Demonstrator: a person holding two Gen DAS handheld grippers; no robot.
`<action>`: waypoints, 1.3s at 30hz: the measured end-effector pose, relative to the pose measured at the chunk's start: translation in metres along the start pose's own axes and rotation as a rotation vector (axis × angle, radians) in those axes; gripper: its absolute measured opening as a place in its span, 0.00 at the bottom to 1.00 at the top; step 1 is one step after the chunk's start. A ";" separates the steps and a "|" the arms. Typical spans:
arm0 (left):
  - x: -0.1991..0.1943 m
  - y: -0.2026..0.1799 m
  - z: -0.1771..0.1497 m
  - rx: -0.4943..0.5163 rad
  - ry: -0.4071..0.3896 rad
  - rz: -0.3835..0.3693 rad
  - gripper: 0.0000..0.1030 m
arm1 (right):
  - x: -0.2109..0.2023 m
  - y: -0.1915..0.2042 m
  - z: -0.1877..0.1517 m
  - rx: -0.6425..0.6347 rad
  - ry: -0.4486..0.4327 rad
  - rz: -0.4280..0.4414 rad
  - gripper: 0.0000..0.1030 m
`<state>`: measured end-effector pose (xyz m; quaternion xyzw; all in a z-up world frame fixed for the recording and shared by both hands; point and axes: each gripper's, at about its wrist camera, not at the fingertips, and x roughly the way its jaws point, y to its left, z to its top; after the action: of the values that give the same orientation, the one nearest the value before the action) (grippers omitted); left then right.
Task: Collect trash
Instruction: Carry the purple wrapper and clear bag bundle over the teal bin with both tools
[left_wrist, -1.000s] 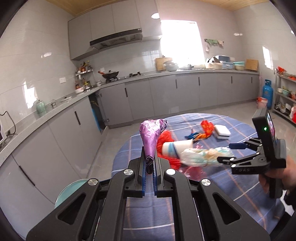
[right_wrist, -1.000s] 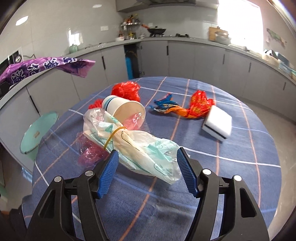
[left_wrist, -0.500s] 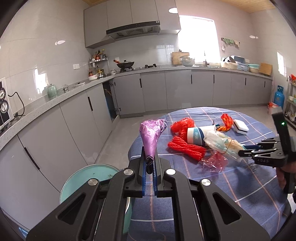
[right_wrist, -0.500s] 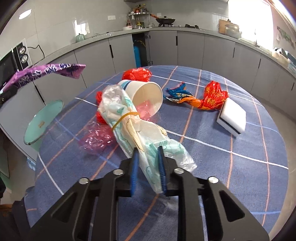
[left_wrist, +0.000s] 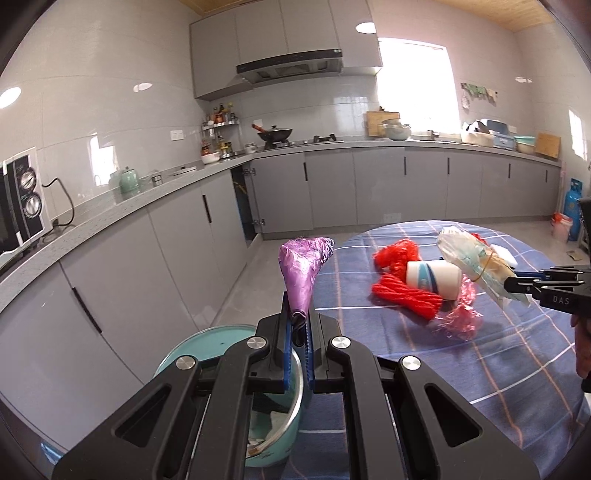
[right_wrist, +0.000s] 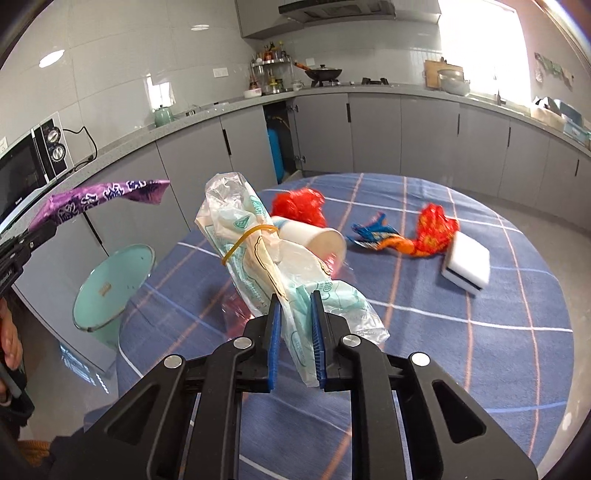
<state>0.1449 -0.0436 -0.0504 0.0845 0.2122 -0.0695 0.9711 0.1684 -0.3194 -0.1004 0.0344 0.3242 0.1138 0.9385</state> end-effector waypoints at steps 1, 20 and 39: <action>0.000 0.004 -0.001 -0.007 0.001 0.006 0.06 | 0.002 0.003 0.001 0.000 -0.005 0.000 0.16; 0.005 0.053 -0.021 -0.080 0.021 0.116 0.06 | 0.058 0.082 0.040 -0.063 -0.069 0.063 0.16; 0.007 0.105 -0.038 -0.146 0.043 0.232 0.06 | 0.091 0.155 0.057 -0.141 -0.046 0.141 0.16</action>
<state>0.1537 0.0656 -0.0736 0.0391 0.2263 0.0606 0.9714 0.2431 -0.1474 -0.0886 -0.0064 0.2905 0.2015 0.9354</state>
